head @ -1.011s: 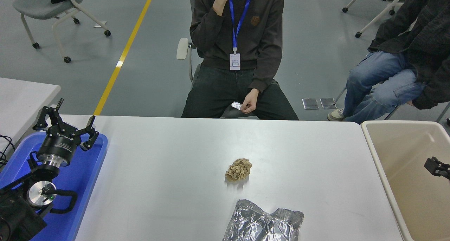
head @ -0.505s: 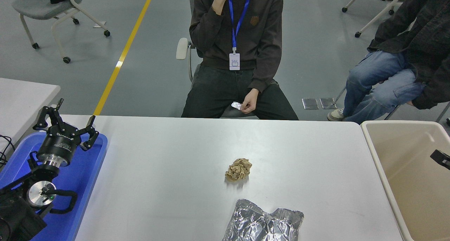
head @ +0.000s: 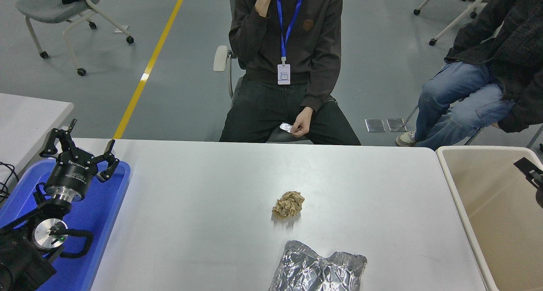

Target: Clean the table surface

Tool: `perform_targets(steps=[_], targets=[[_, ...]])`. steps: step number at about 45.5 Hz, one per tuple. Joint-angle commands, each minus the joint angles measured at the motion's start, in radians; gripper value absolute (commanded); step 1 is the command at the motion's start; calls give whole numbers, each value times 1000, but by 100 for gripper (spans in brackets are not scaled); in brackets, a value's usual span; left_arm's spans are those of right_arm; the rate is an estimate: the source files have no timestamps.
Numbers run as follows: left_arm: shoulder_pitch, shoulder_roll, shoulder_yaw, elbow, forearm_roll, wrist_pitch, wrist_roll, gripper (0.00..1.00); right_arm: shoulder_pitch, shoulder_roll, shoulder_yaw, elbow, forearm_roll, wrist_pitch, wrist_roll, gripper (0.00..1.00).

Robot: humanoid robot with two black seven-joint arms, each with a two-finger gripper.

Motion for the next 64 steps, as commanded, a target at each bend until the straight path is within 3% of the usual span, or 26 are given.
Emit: perform_targets(steps=[1, 18, 29, 47, 54, 64], targets=[[0, 0, 0, -1, 0, 0, 0, 100, 43, 5, 144, 3, 161, 76, -1, 99], [0, 0, 0, 1, 0, 0, 0, 100, 118, 35, 347, 4, 378, 280, 8, 99], [0, 0, 0, 1, 0, 0, 0, 100, 144, 116, 539, 6, 384, 412, 10, 99], [0, 0, 0, -1, 0, 0, 1, 100, 147, 236, 534, 26, 384, 607, 13, 99], [0, 0, 0, 1, 0, 0, 1, 100, 121, 210, 519, 202, 370, 684, 13, 99], [0, 0, 0, 1, 0, 0, 1, 100, 77, 135, 476, 398, 330, 701, 14, 99]])
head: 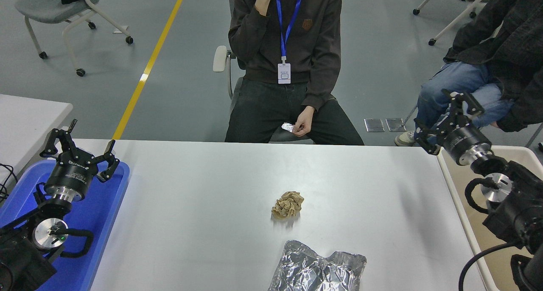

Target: Clean the table surface

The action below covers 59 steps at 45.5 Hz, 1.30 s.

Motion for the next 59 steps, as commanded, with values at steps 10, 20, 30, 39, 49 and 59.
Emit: perform_targets(steps=[10, 20, 30, 39, 49, 59], targets=[[0, 0, 0, 0, 0, 0, -1, 100, -58, -52, -18, 210, -69, 31, 49, 99], [0, 0, 0, -1, 0, 0, -1, 100, -37, 40, -41, 20, -79, -126, 99, 99], [0, 0, 0, 0, 0, 0, 0, 100, -17, 120, -84, -80, -79, -210, 126, 99], [0, 1, 0, 0, 0, 0, 0, 100, -26, 112, -86, -28, -78, -193, 148, 99], [0, 0, 0, -1, 0, 0, 0, 100, -20, 101, -82, -57, -79, -216, 146, 99], [0, 0, 0, -1, 0, 0, 0, 100, -14, 92, -76, -114, -75, -215, 146, 99]])
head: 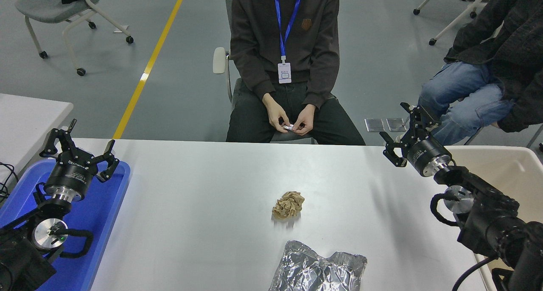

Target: Clean the table surface

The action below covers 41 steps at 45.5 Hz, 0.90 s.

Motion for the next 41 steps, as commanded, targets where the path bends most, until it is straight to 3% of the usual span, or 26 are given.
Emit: perform_targets(steps=[1, 13, 19, 32, 41], targets=[[0, 0, 0, 1, 0, 0, 0, 100, 7, -7, 5, -41, 4, -8, 4, 99], [0, 0, -2, 1, 0, 0, 0, 100, -7, -16, -8, -27, 14, -78, 33, 99], [0, 0, 0, -1, 0, 0, -2, 100, -120, -258, 54, 253, 4, -54, 36, 99], [0, 0, 0, 1, 0, 0, -2, 100, -148, -218, 164, 312, -51, -146, 27, 99], [0, 0, -2, 1, 0, 0, -2, 100, -177, -188, 215, 393, -176, -294, 22, 99]])
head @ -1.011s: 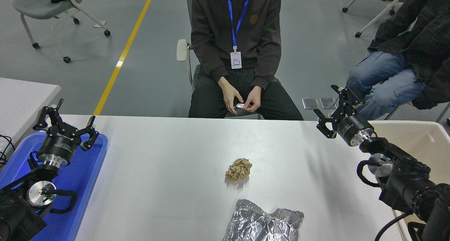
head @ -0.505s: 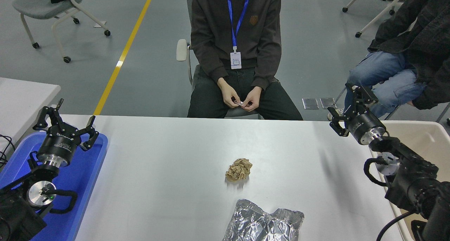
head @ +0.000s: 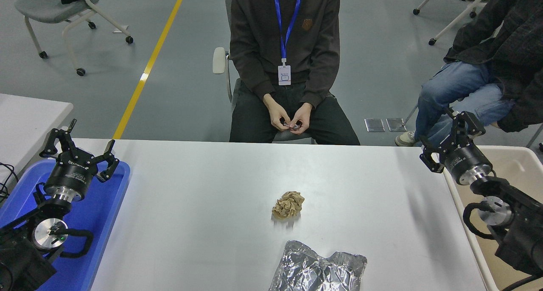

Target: Clean the table surface

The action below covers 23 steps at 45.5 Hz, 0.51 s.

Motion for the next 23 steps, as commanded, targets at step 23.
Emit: perform_targets(steps=[23], targets=[[0, 0, -1, -1, 0, 0, 0, 100, -37, 10, 54, 100, -121, -136, 5, 99]])
